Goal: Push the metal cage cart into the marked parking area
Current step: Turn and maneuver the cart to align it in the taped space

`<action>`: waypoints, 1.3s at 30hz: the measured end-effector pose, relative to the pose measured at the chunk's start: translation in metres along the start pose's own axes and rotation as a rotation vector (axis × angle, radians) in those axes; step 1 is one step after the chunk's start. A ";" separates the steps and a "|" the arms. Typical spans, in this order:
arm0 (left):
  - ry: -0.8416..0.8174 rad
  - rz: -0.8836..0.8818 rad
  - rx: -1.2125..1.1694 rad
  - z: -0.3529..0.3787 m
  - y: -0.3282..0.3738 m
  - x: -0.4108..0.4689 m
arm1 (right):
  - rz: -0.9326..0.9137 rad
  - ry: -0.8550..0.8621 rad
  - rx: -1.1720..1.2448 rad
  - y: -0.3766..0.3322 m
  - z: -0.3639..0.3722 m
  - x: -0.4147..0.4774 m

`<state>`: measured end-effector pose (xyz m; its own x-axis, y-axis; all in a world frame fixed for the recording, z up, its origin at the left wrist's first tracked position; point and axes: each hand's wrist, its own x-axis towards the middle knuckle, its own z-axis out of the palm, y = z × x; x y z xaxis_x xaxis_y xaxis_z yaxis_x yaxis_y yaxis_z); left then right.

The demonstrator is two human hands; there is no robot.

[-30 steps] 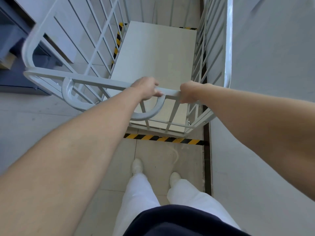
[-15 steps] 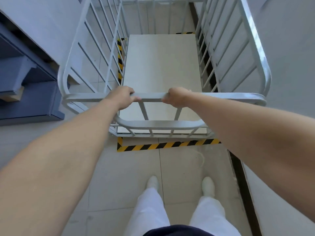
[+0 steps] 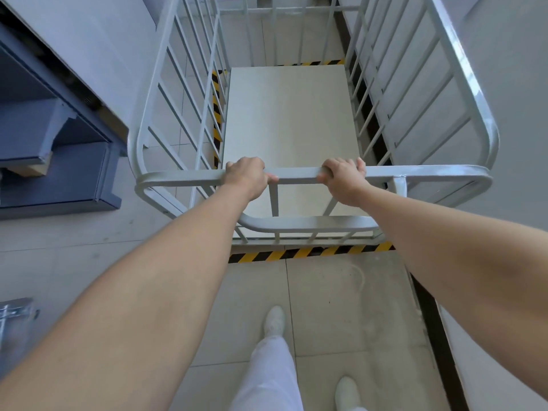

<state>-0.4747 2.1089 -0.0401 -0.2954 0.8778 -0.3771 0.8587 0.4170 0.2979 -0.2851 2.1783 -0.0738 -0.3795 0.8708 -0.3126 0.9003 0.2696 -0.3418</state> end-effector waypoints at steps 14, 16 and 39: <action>0.017 -0.056 0.001 0.029 0.015 -0.035 | -0.154 0.015 0.003 0.032 0.003 -0.030; 0.030 -0.054 0.018 0.029 0.017 -0.036 | -0.164 0.019 -0.005 0.032 0.003 -0.028; 0.044 -0.035 0.068 0.008 0.031 -0.002 | -0.153 -0.002 -0.079 0.029 -0.018 0.011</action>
<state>-0.4441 2.1181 -0.0367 -0.3422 0.8733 -0.3469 0.8737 0.4315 0.2244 -0.2592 2.2030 -0.0711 -0.5136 0.8163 -0.2643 0.8460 0.4304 -0.3146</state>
